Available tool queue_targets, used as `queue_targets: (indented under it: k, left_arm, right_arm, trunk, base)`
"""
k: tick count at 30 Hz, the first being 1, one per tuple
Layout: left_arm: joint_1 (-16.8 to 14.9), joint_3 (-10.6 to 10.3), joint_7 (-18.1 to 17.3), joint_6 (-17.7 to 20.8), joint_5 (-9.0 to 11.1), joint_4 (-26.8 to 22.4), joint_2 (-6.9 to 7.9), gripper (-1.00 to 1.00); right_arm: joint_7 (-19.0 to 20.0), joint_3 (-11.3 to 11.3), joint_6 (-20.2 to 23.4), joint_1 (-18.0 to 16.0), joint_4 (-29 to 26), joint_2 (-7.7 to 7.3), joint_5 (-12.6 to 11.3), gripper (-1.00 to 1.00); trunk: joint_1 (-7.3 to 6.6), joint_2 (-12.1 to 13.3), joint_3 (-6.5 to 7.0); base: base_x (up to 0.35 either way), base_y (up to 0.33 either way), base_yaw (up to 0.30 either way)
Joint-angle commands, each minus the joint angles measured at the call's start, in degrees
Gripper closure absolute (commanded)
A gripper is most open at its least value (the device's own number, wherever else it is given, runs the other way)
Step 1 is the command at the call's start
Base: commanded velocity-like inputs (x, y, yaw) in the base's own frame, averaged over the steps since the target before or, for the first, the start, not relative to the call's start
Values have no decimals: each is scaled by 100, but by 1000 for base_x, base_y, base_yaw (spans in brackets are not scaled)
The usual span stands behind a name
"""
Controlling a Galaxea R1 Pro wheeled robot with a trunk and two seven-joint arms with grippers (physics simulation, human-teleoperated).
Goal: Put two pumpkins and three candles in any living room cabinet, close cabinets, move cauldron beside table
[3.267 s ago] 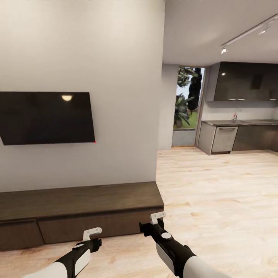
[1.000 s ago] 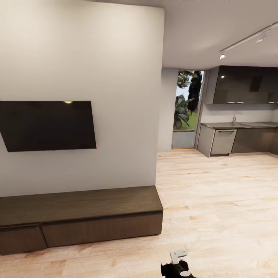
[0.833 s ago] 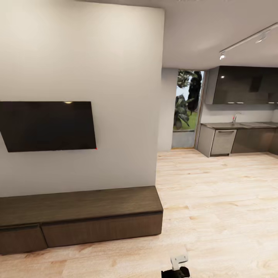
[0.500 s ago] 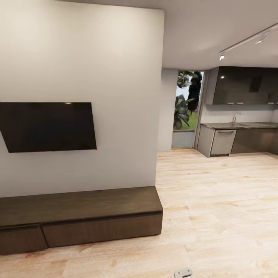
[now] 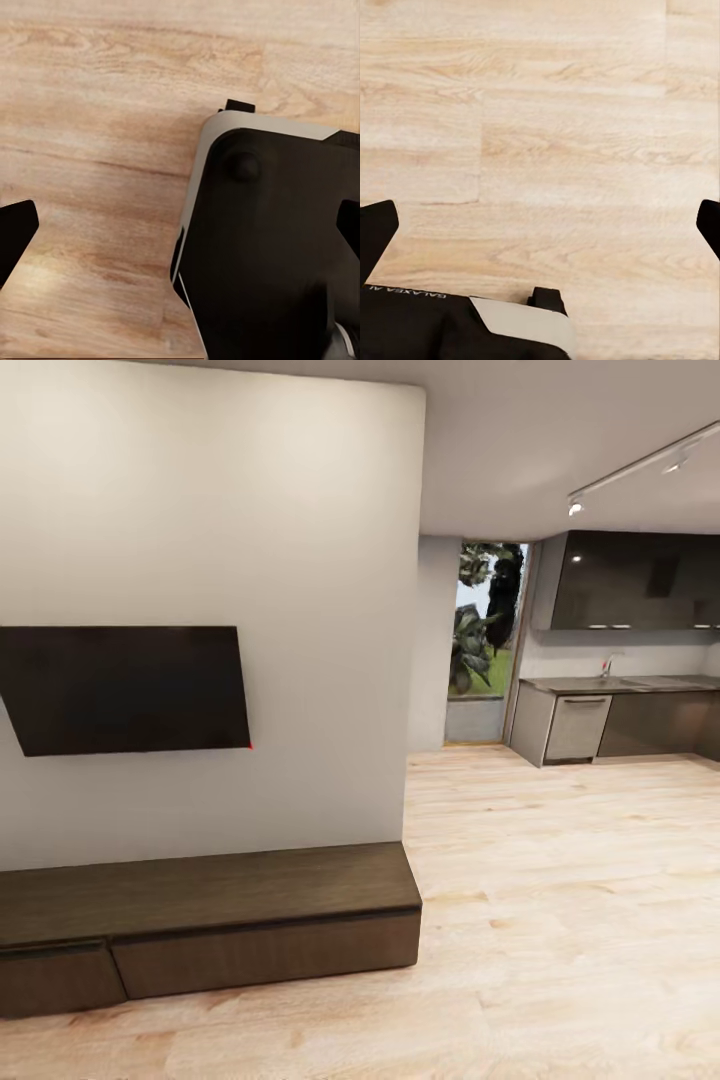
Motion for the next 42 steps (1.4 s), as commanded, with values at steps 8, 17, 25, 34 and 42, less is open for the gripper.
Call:
queue_targets:
  k: [8,17,25,34,42]
  left_arm:
    - [41,-49,17,-9,52,-4,4,-100]
    - [47,-49,19,-9,45,-5,-9,-100]
    - [50,-58,23,-9,35,-12,-33,-100]
    - [47,-58,24,-9,35,-12,-31,-100]
    - [44,-58,24,-9,35,-13,-23,-100]
  right_arm:
    - [12,49,202,44,25,4,-45,-100]
    - [21,60,446,46,25,5,-42,-100]
    - [22,66,472,52,25,-124,-42,-100]
    - [22,80,620,86,25,-219,-33,-100]
    - [22,84,743,113,25,-229,-25,-100]
  trunk:
    - [-131,239,34]
    - [-131,239,-50]
    - [-131,239,-126]
    - [-131,239,-210]
    - [-131,239,-286]
  base:
    - [0,0,0]
    - [0,0,0]
    - [0,0,0]
    - [0,0,0]
    - [0,0,0]
